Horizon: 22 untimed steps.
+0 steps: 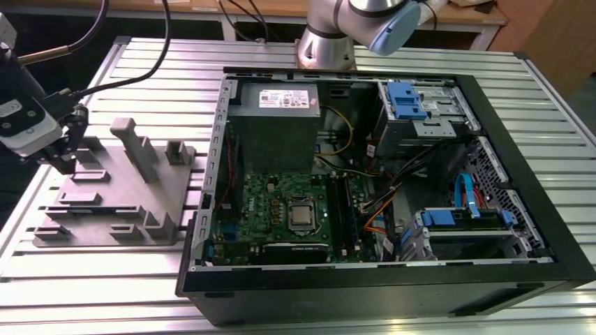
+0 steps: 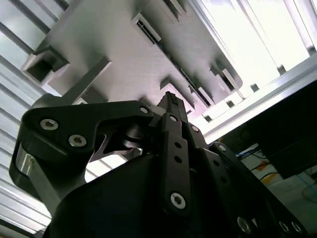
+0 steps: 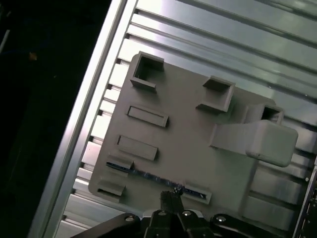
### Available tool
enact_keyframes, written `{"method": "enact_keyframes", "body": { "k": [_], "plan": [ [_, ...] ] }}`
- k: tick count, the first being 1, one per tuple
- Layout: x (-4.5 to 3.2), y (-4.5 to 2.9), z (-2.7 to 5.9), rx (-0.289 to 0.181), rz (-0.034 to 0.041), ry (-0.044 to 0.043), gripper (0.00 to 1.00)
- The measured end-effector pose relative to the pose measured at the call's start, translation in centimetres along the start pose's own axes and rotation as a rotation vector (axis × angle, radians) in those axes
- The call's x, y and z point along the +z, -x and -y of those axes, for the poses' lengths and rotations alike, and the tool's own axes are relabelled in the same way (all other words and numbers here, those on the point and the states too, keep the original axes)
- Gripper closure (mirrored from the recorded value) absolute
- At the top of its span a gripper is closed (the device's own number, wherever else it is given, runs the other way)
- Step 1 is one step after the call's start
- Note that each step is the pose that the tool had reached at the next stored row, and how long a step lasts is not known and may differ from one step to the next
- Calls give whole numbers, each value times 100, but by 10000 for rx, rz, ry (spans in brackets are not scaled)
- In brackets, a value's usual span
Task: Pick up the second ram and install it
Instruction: 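Pick up the second ram and move it above second insertion slot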
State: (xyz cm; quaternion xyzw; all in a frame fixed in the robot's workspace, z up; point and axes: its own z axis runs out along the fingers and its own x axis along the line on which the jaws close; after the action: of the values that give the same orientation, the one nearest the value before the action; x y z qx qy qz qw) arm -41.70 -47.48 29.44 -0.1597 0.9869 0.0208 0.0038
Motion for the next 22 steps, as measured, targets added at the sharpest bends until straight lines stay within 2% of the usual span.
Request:
{"method": "enact_keyframes", "body": {
  "k": [22],
  "plan": [
    [41,-8,-1,-3349,-134,47,93]
  ]
}}
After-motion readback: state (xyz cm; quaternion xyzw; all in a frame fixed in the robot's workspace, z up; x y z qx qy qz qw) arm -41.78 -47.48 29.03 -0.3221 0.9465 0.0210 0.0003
